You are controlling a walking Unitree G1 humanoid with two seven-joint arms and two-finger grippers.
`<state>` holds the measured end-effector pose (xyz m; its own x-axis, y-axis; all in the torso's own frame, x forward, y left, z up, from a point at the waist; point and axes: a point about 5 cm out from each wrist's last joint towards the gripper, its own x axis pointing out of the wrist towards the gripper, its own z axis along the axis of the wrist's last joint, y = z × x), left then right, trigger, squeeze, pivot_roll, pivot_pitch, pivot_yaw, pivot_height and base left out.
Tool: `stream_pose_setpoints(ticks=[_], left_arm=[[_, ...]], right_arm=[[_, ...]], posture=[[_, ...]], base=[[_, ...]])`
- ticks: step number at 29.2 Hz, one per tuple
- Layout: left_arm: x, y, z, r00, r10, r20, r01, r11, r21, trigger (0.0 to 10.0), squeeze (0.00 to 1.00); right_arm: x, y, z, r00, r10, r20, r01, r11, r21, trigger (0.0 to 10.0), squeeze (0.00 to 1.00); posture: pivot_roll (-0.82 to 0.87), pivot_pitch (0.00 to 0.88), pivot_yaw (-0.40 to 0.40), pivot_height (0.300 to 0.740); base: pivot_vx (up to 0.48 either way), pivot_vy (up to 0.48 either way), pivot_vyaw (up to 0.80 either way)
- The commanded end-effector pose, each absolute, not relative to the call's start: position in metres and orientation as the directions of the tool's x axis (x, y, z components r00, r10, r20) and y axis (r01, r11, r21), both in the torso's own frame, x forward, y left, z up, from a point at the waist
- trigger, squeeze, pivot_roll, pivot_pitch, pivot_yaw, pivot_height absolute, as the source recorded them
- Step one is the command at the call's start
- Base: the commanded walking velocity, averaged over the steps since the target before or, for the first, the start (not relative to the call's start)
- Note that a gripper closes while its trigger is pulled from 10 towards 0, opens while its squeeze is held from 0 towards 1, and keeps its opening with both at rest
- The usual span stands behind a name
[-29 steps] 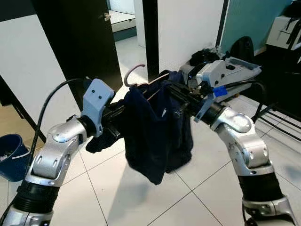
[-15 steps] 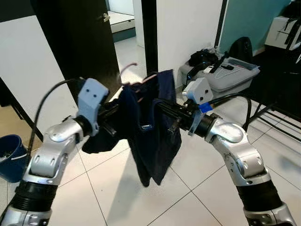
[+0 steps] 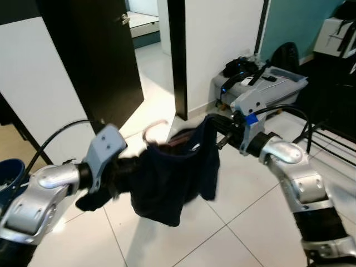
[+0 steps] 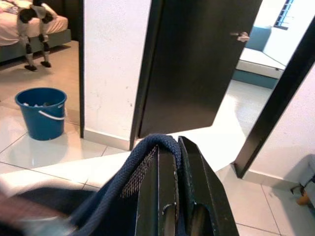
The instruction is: Hang hanger
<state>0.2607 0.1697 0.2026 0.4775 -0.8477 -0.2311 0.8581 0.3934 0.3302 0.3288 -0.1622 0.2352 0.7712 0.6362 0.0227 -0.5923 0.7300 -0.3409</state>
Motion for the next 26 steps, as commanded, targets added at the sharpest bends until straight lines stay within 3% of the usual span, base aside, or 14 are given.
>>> stream_pose_setpoints(ticks=[1, 7, 10, 13, 21, 24, 26], left_arm=[[0.254, 0.169, 0.206, 0.421, -0.873, -0.245, 0.884, 0.334, 0.328, 10.0, 0.00], [0.256, 0.166, 0.211, 0.400, -0.885, -0.239, 0.888, 0.310, 0.340, 10.0, 0.00], [0.270, 0.166, 0.215, 0.490, -0.851, -0.191, 0.838, 0.399, 0.373, 10.0, 0.00], [0.276, 0.172, 0.214, 0.545, -0.813, -0.206, 0.808, 0.444, 0.387, 10.0, 0.00], [0.288, 0.197, 0.211, 0.668, -0.699, -0.253, 0.726, 0.539, 0.427, 10.0, 0.00], [0.291, 0.216, 0.213, 0.724, -0.624, -0.295, 0.680, 0.574, 0.457, 10.0, 0.00], [0.292, 0.220, 0.214, 0.741, -0.602, -0.298, 0.664, 0.587, 0.463, 10.0, 0.00]], right_arm=[[0.328, -0.158, 0.243, 0.743, 0.667, 0.050, -0.612, 0.708, -0.351, 7.9, 0.00], [0.319, -0.145, 0.243, 0.643, 0.765, 0.029, -0.710, 0.610, -0.351, 8.2, 0.00], [0.296, -0.123, 0.244, 0.447, 0.894, 0.004, -0.848, 0.425, -0.316, 8.3, 0.00], [0.286, -0.121, 0.248, 0.371, 0.929, -0.004, -0.887, 0.353, -0.298, 8.2, 0.00], [0.286, -0.141, 0.246, 0.361, 0.926, -0.111, -0.894, 0.310, -0.322, 8.8, 0.00], [0.303, -0.164, 0.240, 0.501, 0.848, -0.172, -0.834, 0.420, -0.358, 8.7, 0.00], [0.307, -0.167, 0.241, 0.534, 0.829, -0.168, -0.815, 0.452, -0.363, 8.9, 0.00]], posture=[[-0.04, 0.000, 0.081, 0.740], [-0.05, 0.000, 0.081, 0.740], [-0.05, 0.000, 0.081, 0.740], [-0.06, 0.000, 0.079, 0.740], [-0.06, 0.000, 0.074, 0.740], [-0.05, 0.000, 0.073, 0.740], [-0.05, 0.000, 0.073, 0.740]], base=[[0.000, 0.000, 0.00], [0.000, 0.000, 0.00], [0.000, 0.000, 0.00], [0.000, 0.000, 0.00], [0.000, 0.000, 0.00], [0.000, 0.000, 0.00], [0.000, 0.000, 0.00]])
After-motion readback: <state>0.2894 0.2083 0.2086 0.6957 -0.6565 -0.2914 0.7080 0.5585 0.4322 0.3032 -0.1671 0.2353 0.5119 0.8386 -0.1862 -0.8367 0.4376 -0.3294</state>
